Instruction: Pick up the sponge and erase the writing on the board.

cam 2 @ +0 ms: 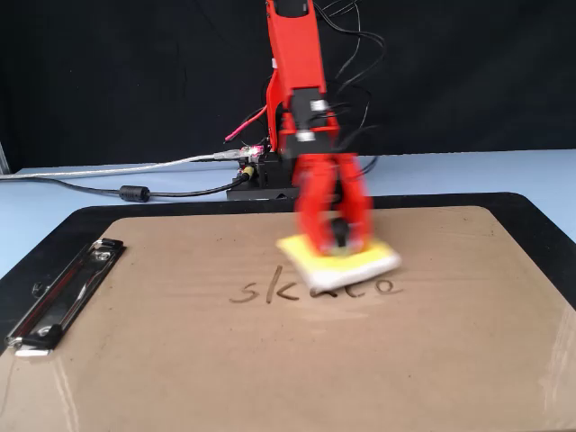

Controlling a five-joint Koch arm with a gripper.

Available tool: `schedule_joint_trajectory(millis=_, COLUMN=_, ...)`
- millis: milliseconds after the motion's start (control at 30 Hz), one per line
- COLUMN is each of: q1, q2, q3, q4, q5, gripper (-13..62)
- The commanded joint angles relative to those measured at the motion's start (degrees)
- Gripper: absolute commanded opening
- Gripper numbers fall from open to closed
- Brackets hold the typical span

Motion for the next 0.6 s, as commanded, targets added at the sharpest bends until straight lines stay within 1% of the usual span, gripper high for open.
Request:
schedule_joint_trajectory(millis=0, q1=3.96, q2=1.14, q3=-4.92, q4=-1.23, q5=3.43, gripper=-7.7)
schedule_joint_trajectory(millis=67, q1=6.94, q2=-1.67, q3=-8.17, q4=-1.23, q5=5.45, gripper=-7.7)
schedule_joint_trajectory(millis=167, q1=13.36, q2=-10.02, q3=-13.80, q4=-1.23, q5=6.68, gripper=-7.7)
schedule_joint_trajectory(millis=267, q1=14.24, q2=-11.60, q3=-12.48, q4=-1.32, q5=6.94, gripper=-7.7)
schedule_joint_trajectory(millis=400, q1=13.71, q2=-10.20, q3=-4.13, q4=-1.67, q5=6.86, gripper=-7.7)
schedule_joint_trajectory(millis=500, q1=13.10, q2=-3.52, q3=4.75, q4=-2.20, q5=6.86, gripper=-7.8)
schedule_joint_trajectory(millis=567, q1=12.13, q2=0.18, q3=7.47, q4=-2.81, q5=6.77, gripper=-7.8)
